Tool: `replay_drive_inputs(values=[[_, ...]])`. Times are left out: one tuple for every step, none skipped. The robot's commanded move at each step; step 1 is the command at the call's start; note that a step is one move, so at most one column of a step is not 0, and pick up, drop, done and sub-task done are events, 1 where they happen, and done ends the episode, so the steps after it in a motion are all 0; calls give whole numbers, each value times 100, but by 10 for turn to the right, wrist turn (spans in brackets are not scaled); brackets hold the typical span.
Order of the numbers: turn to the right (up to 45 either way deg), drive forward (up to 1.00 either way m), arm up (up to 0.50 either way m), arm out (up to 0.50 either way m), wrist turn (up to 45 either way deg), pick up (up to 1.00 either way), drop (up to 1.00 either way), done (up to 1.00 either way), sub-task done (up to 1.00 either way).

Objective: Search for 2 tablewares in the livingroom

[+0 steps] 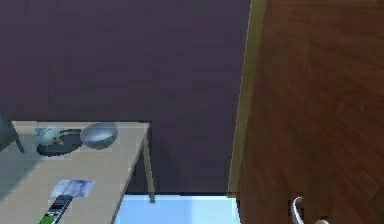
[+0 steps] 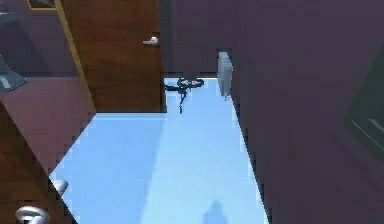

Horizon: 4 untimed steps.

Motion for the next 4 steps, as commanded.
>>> replay_drive_inputs(values=[[0, 60, 0, 0, 0, 0, 0, 0, 0], [-450, 0, 0, 0, 0, 0, 0, 0, 0], [-150, 0, 0, 0, 0, 0, 0, 0, 0], [0, 0, 0, 0, 0, 0, 0, 100, 0]])
